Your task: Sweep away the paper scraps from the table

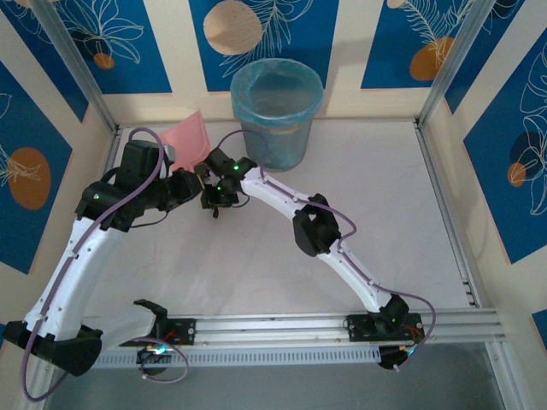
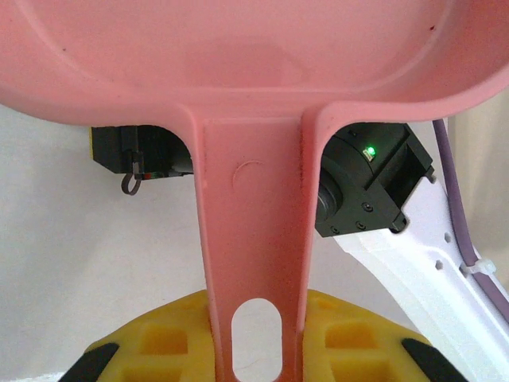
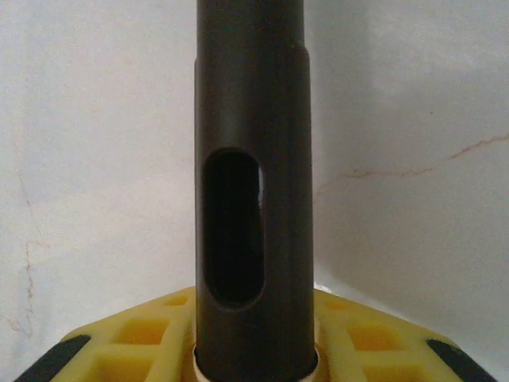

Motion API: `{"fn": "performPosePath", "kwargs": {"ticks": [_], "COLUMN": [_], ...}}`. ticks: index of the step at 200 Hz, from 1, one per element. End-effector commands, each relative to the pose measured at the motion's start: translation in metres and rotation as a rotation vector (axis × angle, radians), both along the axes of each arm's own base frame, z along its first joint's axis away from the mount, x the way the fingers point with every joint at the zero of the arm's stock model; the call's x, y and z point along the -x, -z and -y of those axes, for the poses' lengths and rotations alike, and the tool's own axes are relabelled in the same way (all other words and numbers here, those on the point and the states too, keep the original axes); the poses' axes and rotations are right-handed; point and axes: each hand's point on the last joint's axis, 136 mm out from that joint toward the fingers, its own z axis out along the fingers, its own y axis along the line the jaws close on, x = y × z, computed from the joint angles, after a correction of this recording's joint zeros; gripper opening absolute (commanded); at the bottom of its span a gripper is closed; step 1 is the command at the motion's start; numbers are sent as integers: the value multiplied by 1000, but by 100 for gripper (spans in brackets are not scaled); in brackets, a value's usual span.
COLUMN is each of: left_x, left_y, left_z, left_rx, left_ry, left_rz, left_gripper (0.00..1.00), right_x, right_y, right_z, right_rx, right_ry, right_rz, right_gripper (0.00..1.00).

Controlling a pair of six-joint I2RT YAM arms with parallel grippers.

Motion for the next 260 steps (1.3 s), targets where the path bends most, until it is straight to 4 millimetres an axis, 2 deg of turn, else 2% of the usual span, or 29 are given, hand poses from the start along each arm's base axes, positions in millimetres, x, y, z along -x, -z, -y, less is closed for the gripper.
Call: {"fn": "performPosePath", "kwargs": {"ticks": [1, 45, 70, 103, 137, 178, 205, 234, 260], "left_x": [-1, -2, -1, -1, -1, -2, -6, -10, -10], "left_y": [-3, 0, 2, 5, 16, 37, 39, 35, 39], "left_z": [-2, -1, -1, -1, 1, 10, 19, 30, 44], "left_rx": [-4, 0, 1, 3, 7, 40, 53, 24, -1], "left_ry": [5, 7, 8, 9, 17, 34, 76, 156, 229], "left_rz": [17, 15, 15, 16, 2, -35, -22, 30, 55], "left_gripper": [0, 0, 0, 0, 0, 0, 0, 0, 0], "right_x": [12, 29, 42, 64, 96, 139, 163, 180, 186], "right_y": [-6, -14, -16, -31, -31, -22, -15, -13, -21], "right_z": [4, 15, 29, 53, 98, 169, 216, 261, 290], "right_rx": [22, 66, 109, 117, 177, 248, 294, 286, 238], "right_ry": [1, -7, 3, 14, 46, 155, 258, 397, 501], "right_rz": [-44, -30, -38, -28, -60, -100, -128, -187, -203], "right_gripper": [0, 0, 0, 0, 0, 0, 0, 0, 0]}}
